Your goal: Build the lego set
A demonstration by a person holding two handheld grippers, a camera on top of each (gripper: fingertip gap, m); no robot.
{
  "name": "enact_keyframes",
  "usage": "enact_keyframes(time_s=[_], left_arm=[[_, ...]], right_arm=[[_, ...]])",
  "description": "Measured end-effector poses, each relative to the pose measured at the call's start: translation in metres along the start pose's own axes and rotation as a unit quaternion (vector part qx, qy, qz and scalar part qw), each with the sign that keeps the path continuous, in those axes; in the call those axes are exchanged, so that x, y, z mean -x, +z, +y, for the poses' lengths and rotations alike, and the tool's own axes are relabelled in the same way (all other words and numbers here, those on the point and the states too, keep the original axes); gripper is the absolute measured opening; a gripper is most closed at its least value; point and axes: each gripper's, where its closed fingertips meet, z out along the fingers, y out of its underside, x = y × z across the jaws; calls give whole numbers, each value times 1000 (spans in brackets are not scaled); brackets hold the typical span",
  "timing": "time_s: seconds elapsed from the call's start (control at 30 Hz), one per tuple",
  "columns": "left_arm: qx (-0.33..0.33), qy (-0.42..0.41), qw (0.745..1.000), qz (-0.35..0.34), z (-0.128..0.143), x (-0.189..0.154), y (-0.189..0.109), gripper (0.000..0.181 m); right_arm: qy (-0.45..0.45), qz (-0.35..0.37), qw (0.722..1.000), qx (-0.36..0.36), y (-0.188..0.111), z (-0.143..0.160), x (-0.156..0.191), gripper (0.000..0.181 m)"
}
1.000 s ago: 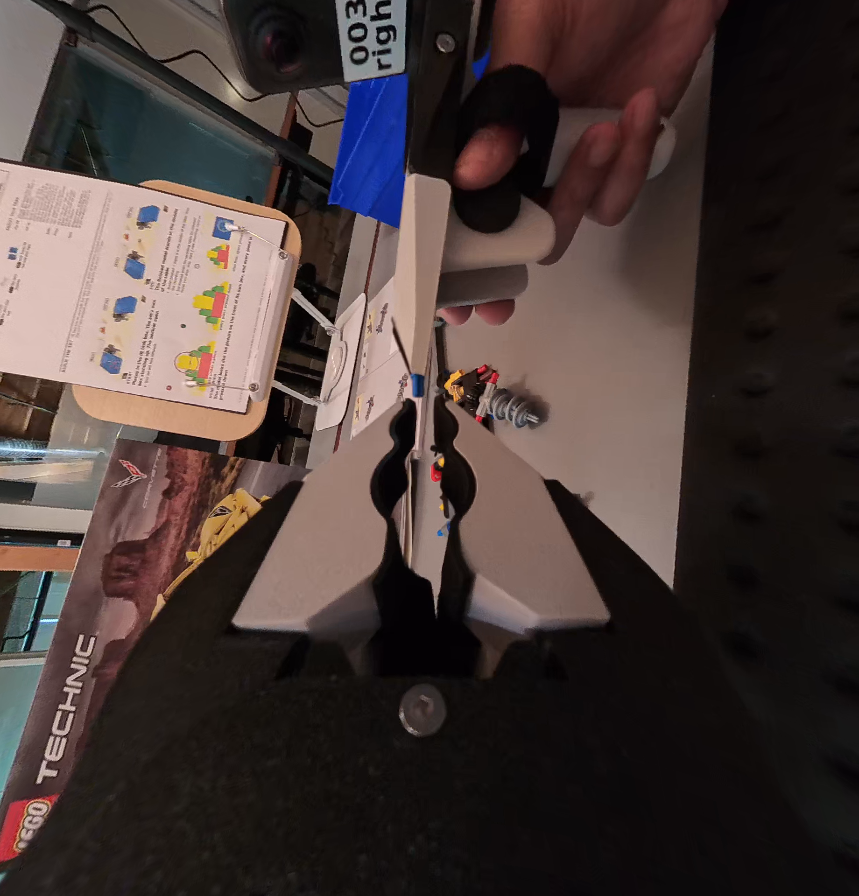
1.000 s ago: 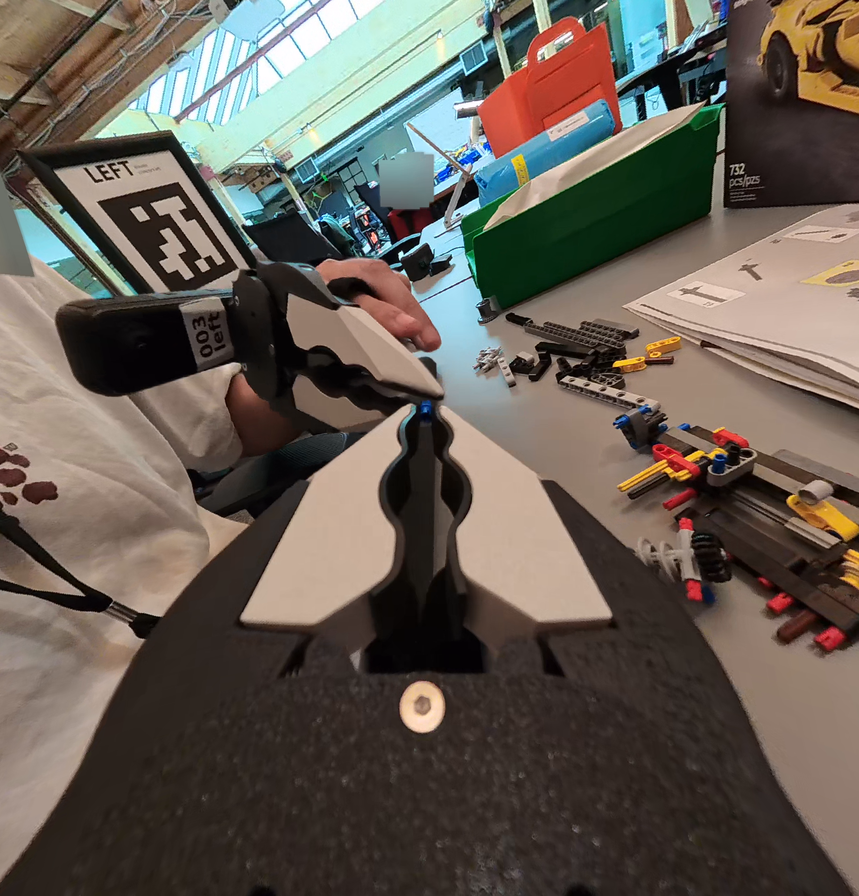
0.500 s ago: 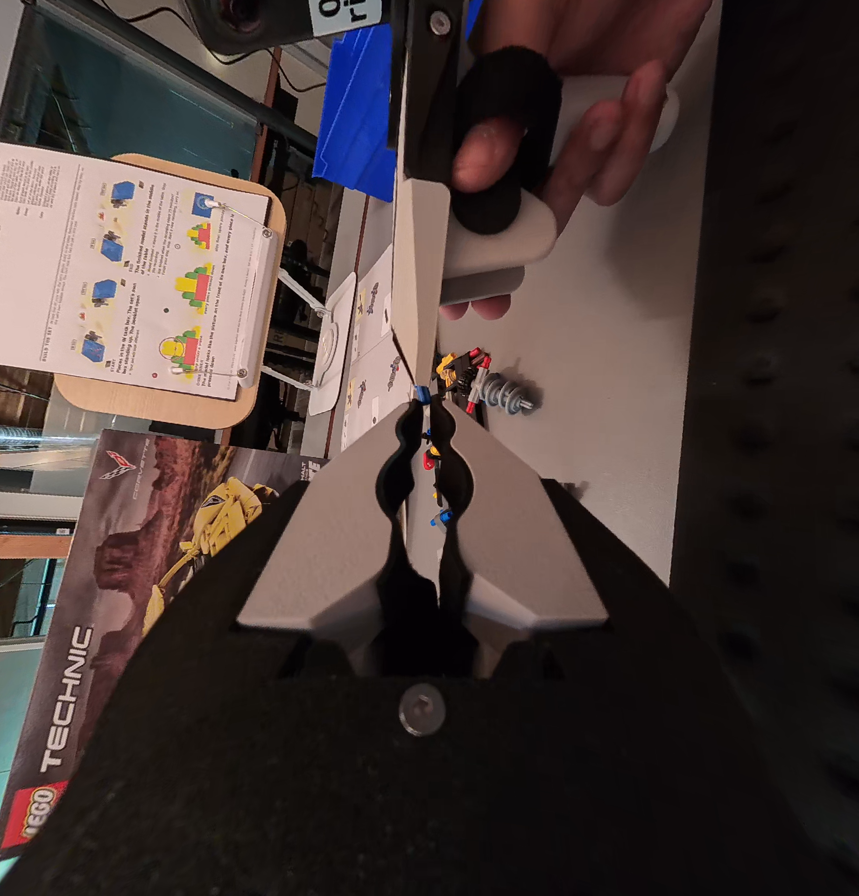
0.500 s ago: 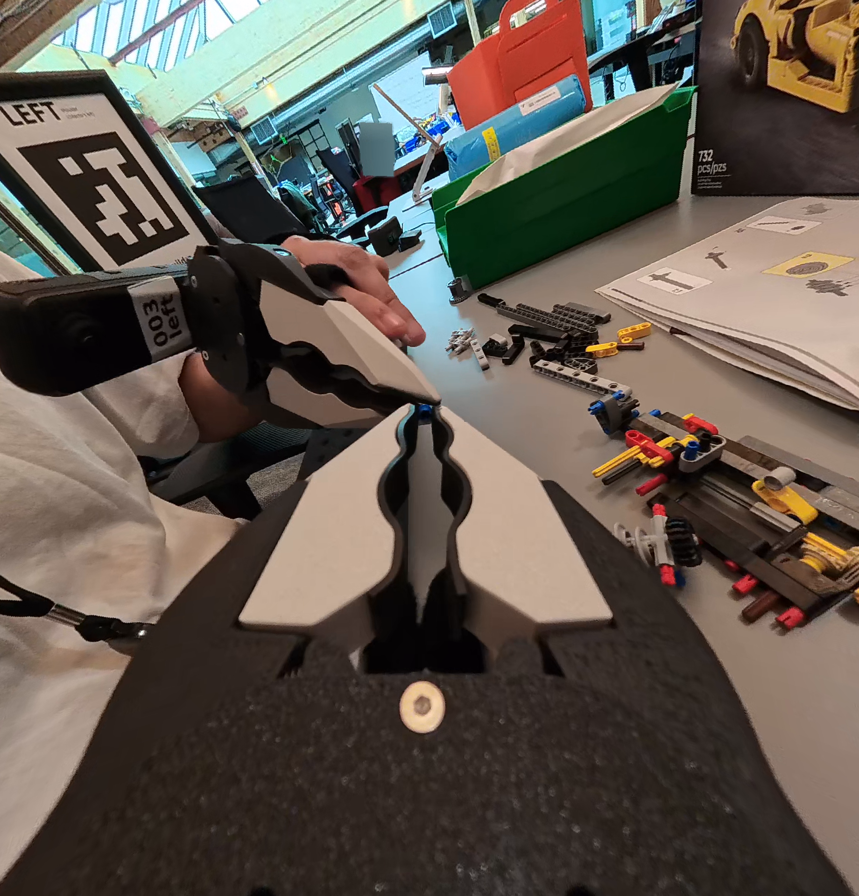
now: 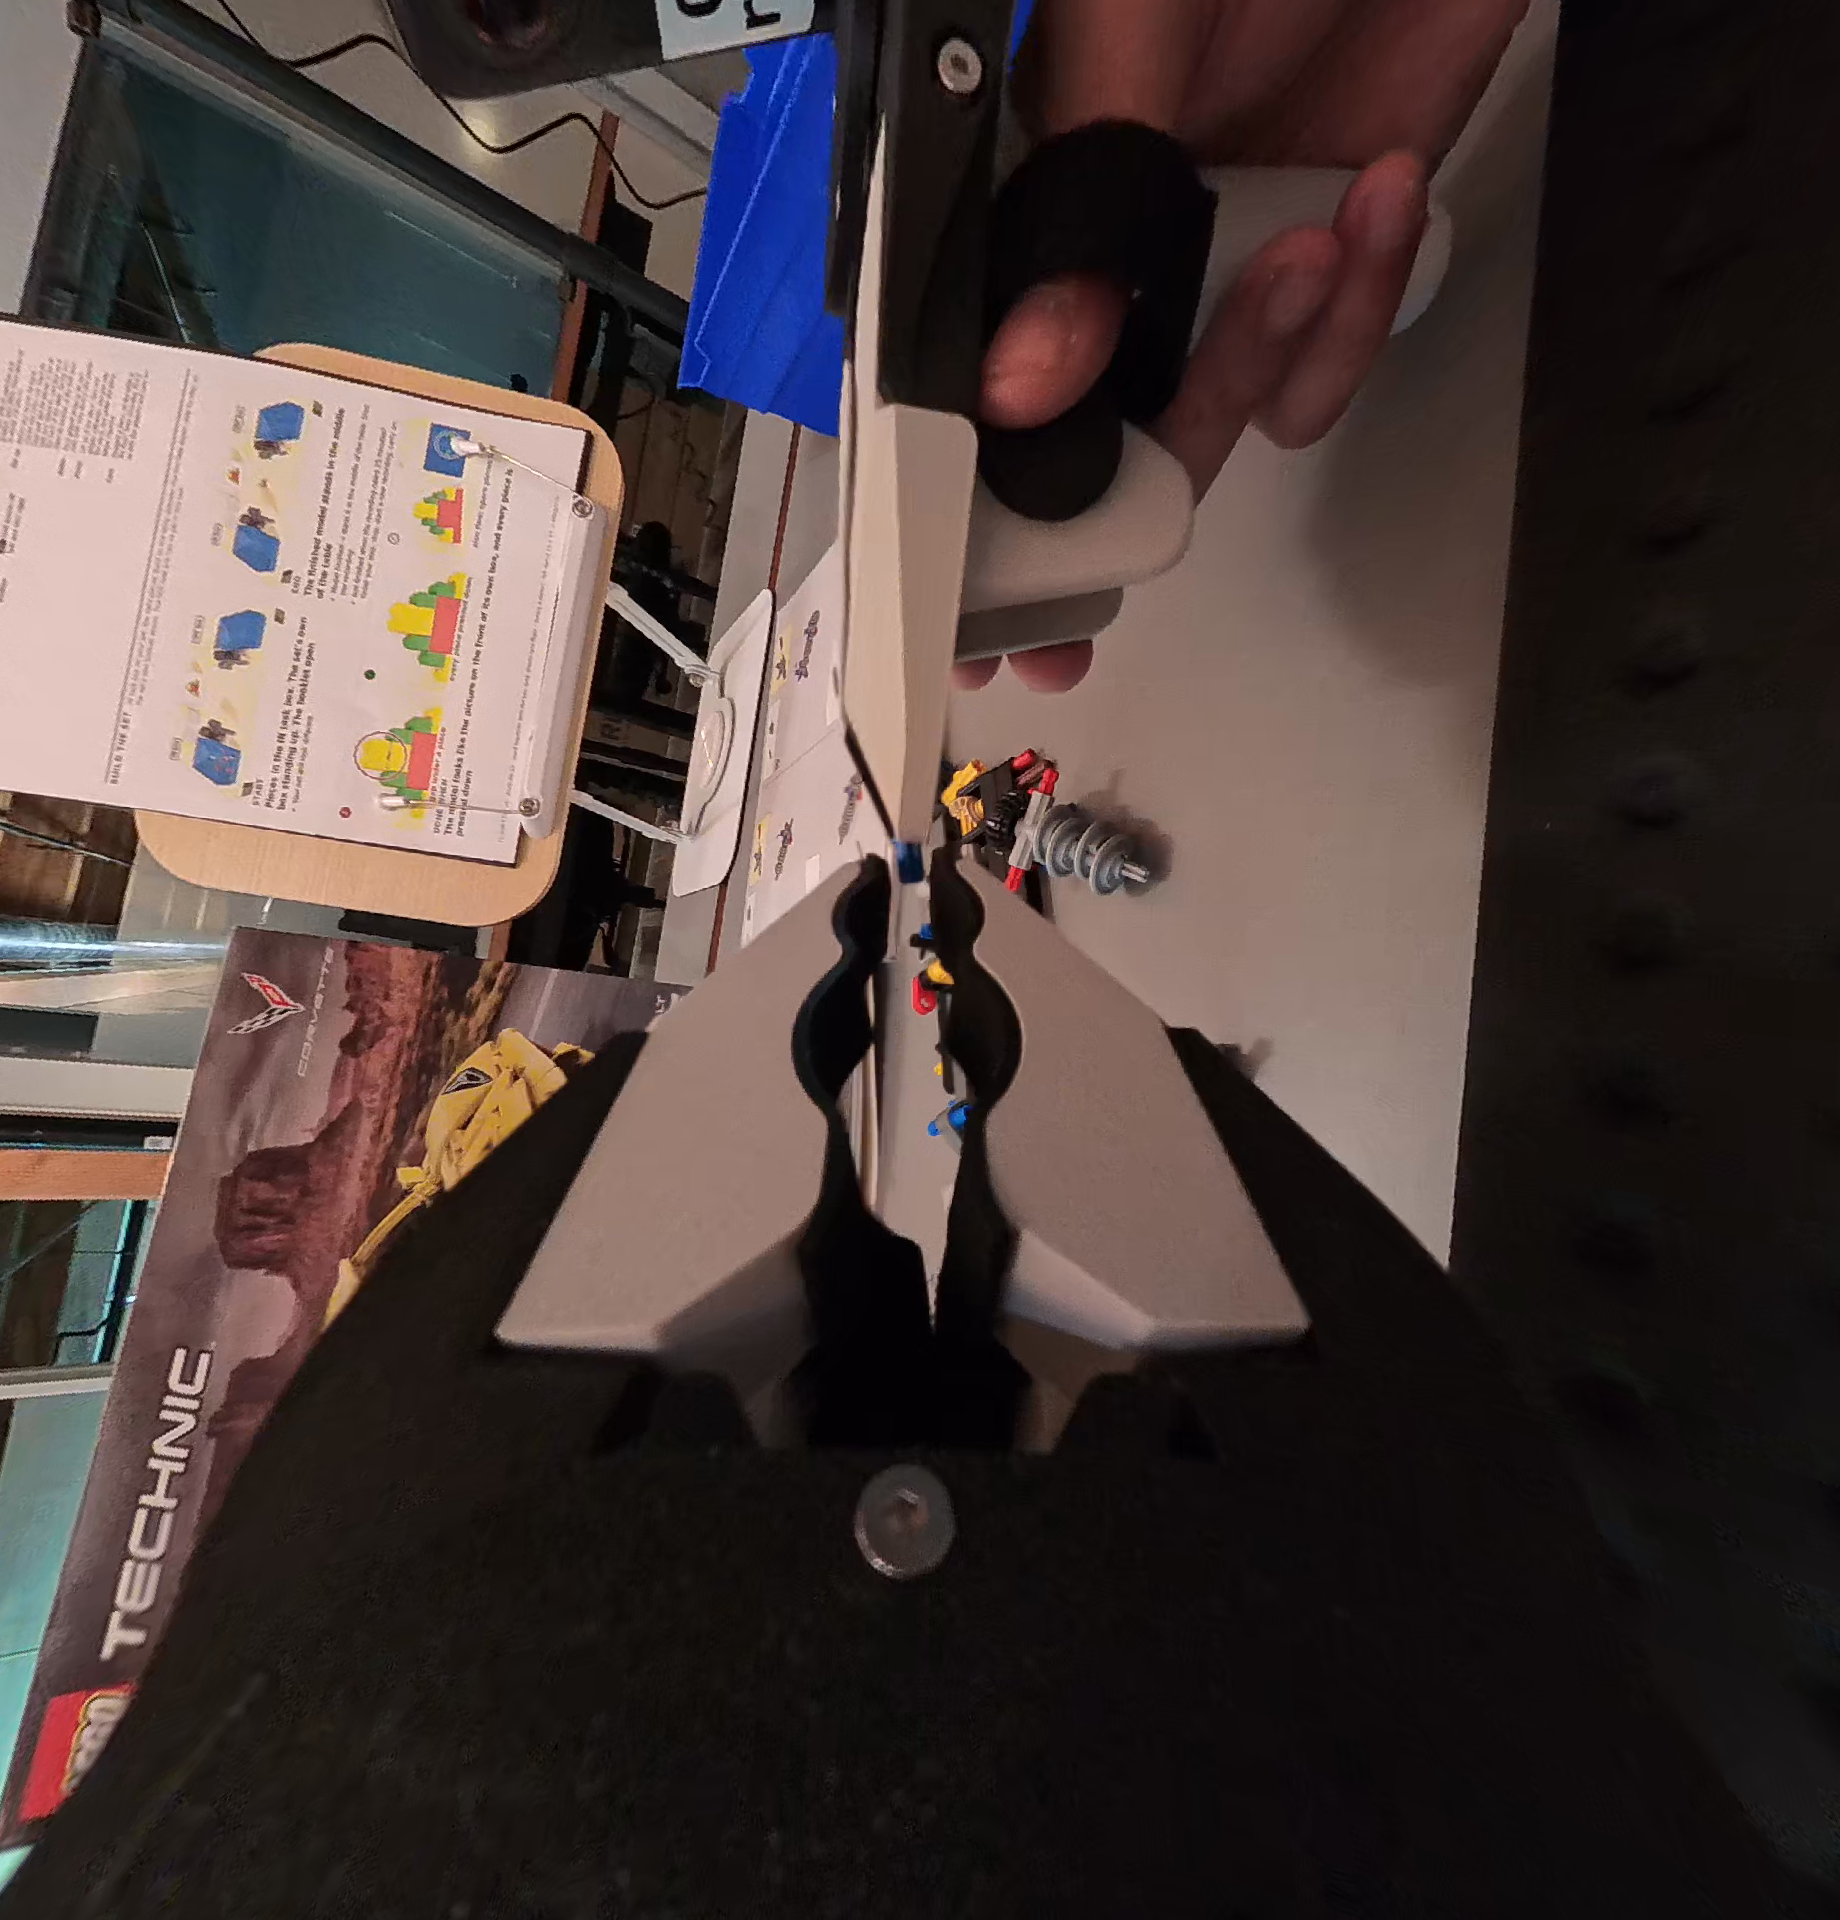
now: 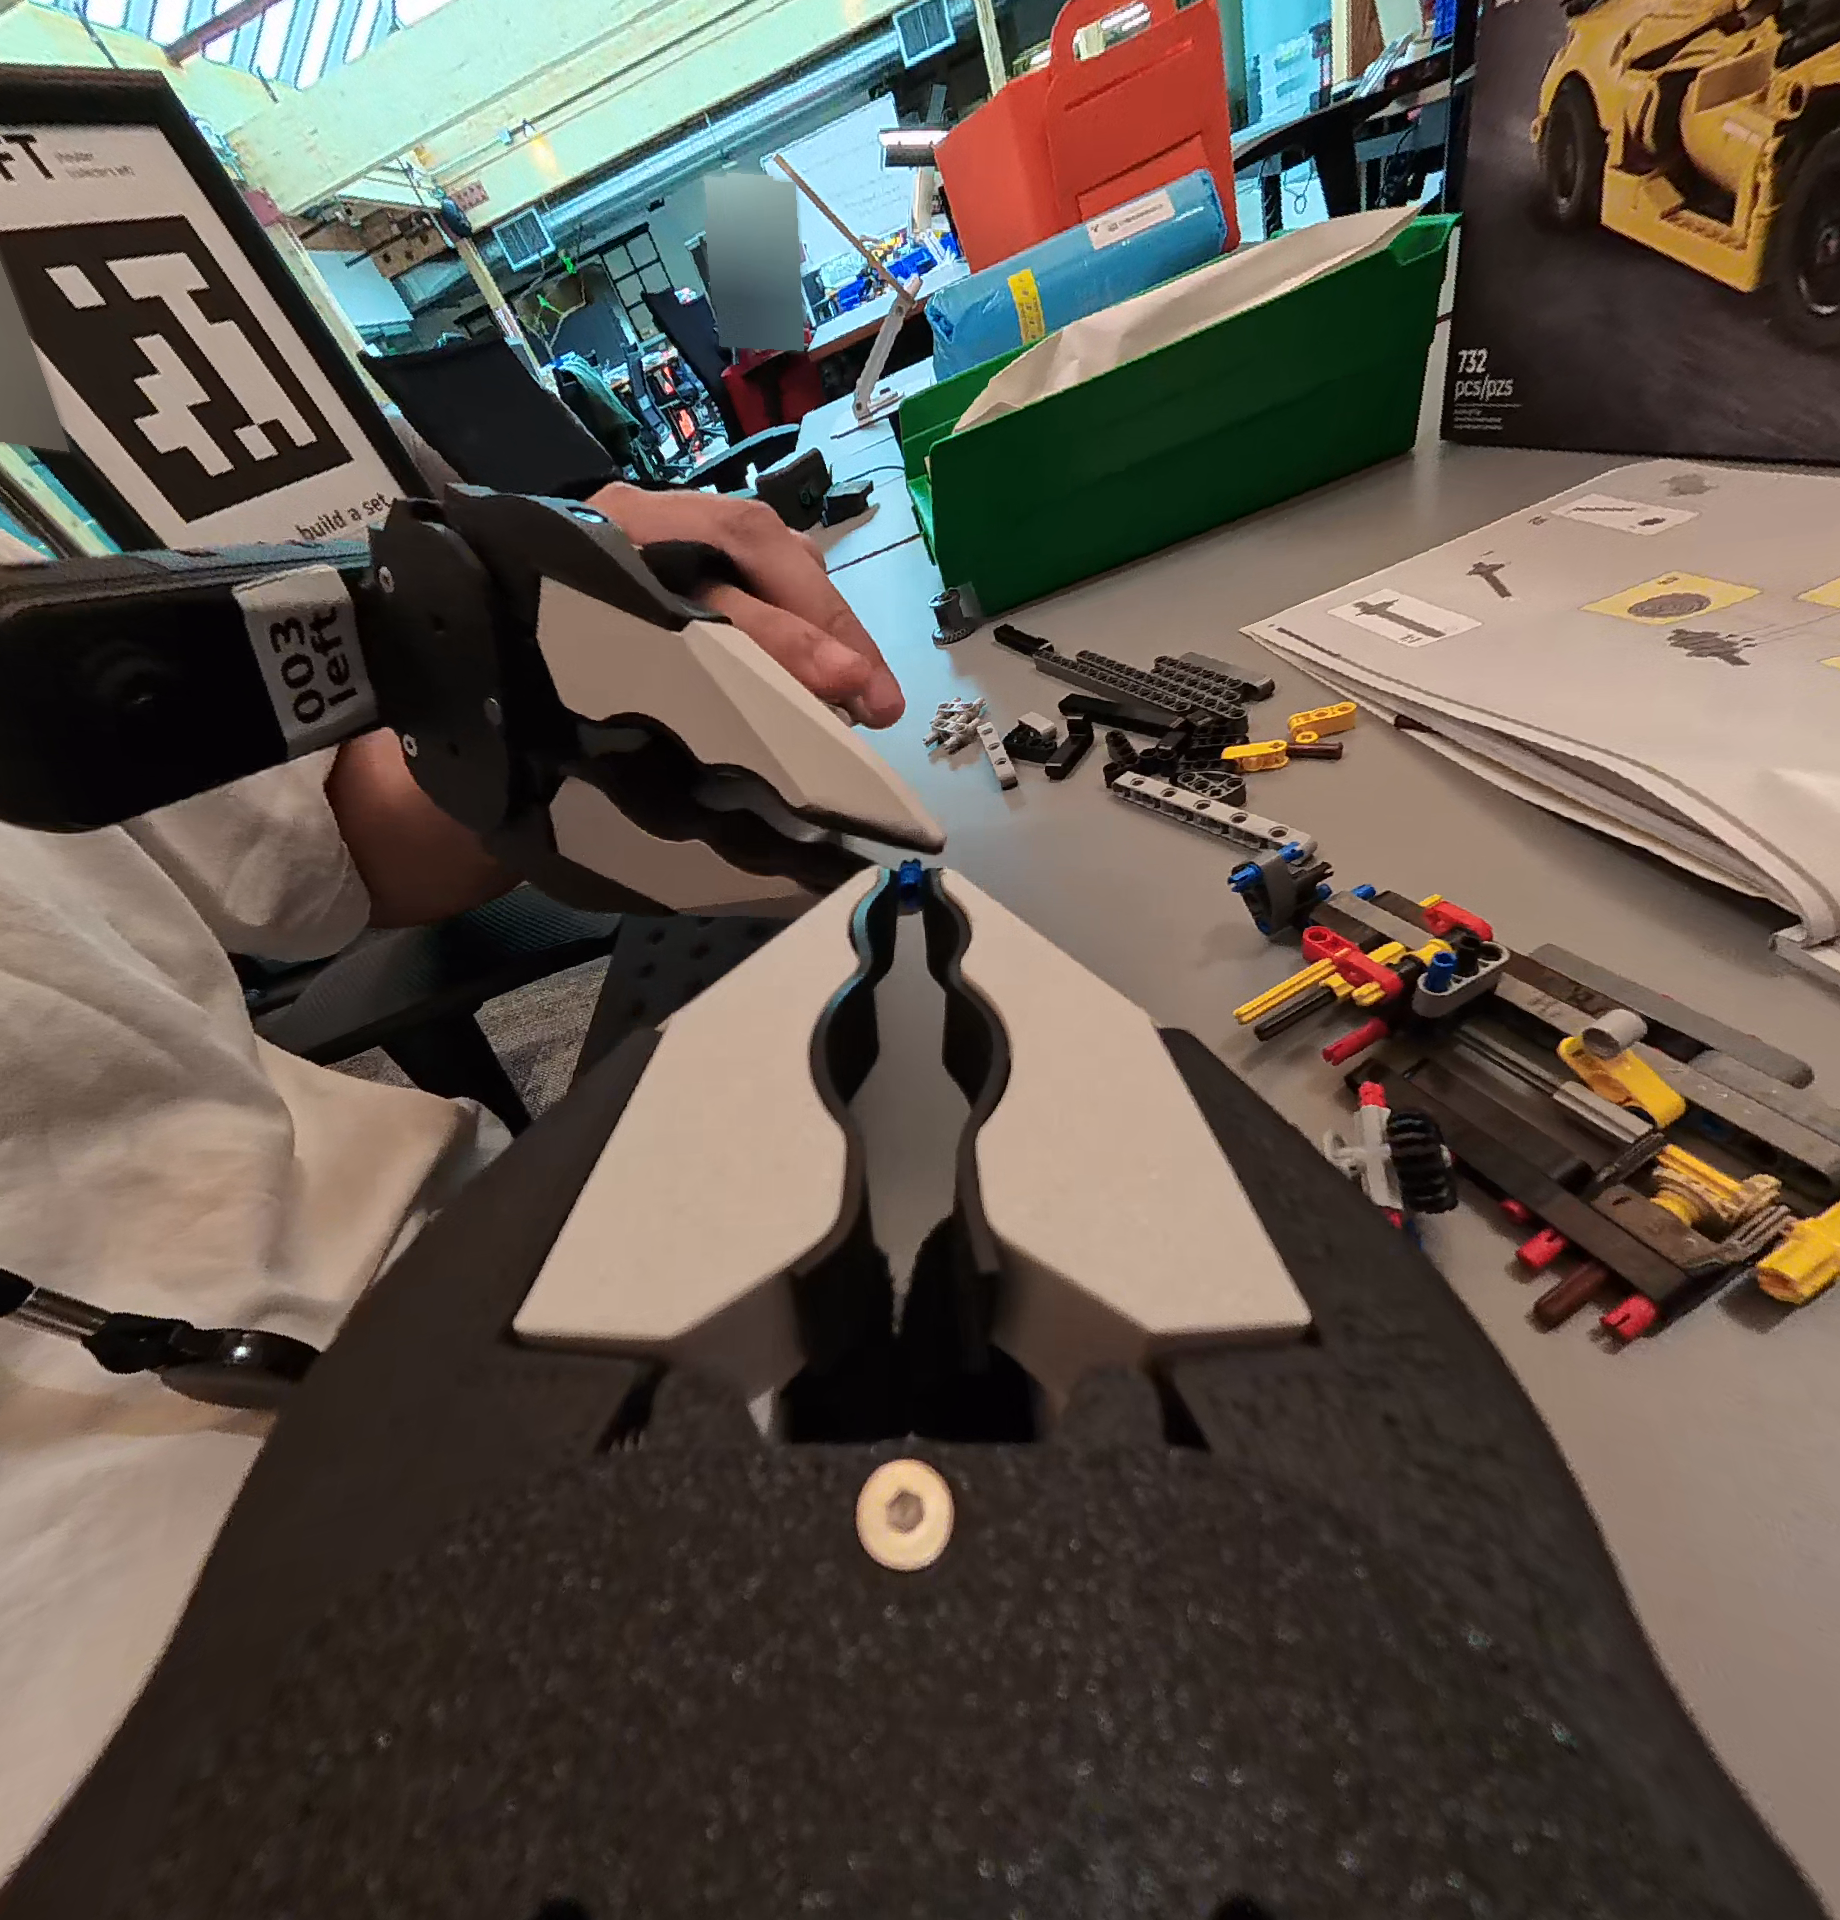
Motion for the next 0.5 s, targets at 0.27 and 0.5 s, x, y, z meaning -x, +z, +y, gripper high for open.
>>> enact_keyframes(time_s=[0.27, 0.5], left_arm=[[4, 5, 1000, 0, 0, 1, 0, 3], [4, 41, 999, -34, -5, 7, -2, 3]], right_arm=[[14, -2, 1000, 1, 1, 0, 0, 4], [17, -14, 1000, -12, -1, -5, 3, 4]])
